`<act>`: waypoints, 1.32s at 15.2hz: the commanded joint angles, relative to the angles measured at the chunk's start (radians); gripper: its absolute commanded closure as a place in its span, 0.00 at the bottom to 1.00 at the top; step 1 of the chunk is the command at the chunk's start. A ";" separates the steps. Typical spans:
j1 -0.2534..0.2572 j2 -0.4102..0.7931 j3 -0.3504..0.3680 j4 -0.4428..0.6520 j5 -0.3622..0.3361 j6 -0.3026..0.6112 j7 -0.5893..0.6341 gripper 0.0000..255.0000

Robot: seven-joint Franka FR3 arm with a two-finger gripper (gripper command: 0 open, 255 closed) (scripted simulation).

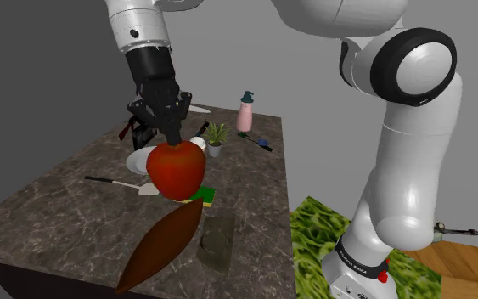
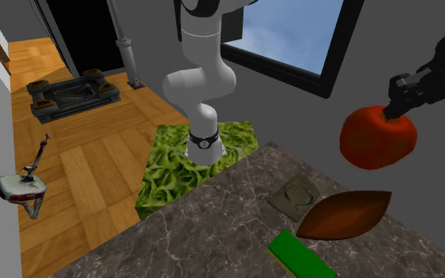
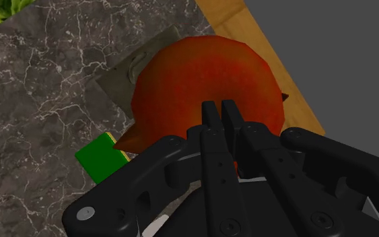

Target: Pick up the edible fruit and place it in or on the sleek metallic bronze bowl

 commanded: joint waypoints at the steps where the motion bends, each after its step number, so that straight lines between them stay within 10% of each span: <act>1: 0.034 0.124 0.008 0.197 -0.031 -0.072 0.044 1.00; 20: 0.015 0.070 -0.003 -0.118 -0.030 0.184 -0.023 1.00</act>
